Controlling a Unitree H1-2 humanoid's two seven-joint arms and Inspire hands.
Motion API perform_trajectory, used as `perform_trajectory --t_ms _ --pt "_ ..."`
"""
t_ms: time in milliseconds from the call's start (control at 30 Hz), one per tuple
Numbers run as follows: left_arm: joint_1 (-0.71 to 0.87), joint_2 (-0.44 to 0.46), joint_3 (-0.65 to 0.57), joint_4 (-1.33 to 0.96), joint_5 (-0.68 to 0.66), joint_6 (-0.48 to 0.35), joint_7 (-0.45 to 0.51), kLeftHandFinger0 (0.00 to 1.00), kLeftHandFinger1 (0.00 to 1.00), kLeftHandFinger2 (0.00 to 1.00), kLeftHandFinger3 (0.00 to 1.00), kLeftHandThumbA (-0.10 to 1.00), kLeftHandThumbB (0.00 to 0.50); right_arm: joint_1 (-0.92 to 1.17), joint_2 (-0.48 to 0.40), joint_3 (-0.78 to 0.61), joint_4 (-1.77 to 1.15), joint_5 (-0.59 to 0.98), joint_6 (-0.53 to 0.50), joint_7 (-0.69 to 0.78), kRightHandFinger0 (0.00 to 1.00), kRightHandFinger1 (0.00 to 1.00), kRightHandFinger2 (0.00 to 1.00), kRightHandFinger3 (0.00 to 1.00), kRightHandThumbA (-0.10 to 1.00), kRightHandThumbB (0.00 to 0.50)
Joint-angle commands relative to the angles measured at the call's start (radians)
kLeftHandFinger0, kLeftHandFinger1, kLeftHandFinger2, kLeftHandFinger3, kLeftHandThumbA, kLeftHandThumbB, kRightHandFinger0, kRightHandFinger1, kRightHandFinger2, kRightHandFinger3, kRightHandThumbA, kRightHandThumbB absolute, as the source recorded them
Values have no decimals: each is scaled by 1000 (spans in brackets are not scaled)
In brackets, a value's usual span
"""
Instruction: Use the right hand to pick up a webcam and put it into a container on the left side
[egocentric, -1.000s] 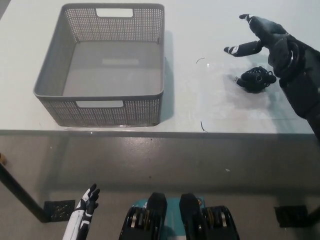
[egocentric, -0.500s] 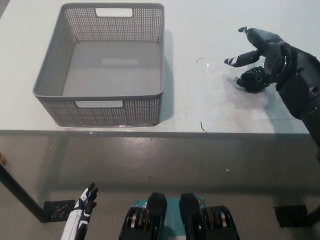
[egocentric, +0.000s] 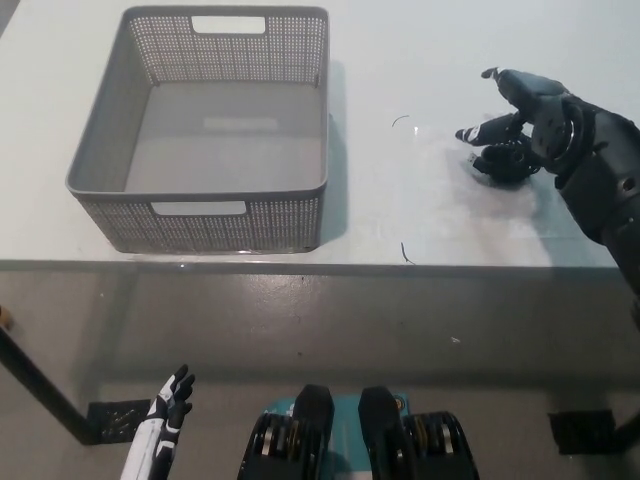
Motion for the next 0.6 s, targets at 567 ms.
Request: perform_trajectory --t_ms 567 --pt "-11 0 2 14 -4 -46 16 1000 1000 1000 1000 1000 12 24 28 25 72 12 -29 -22 1000 1000 1000 1000 708 500"
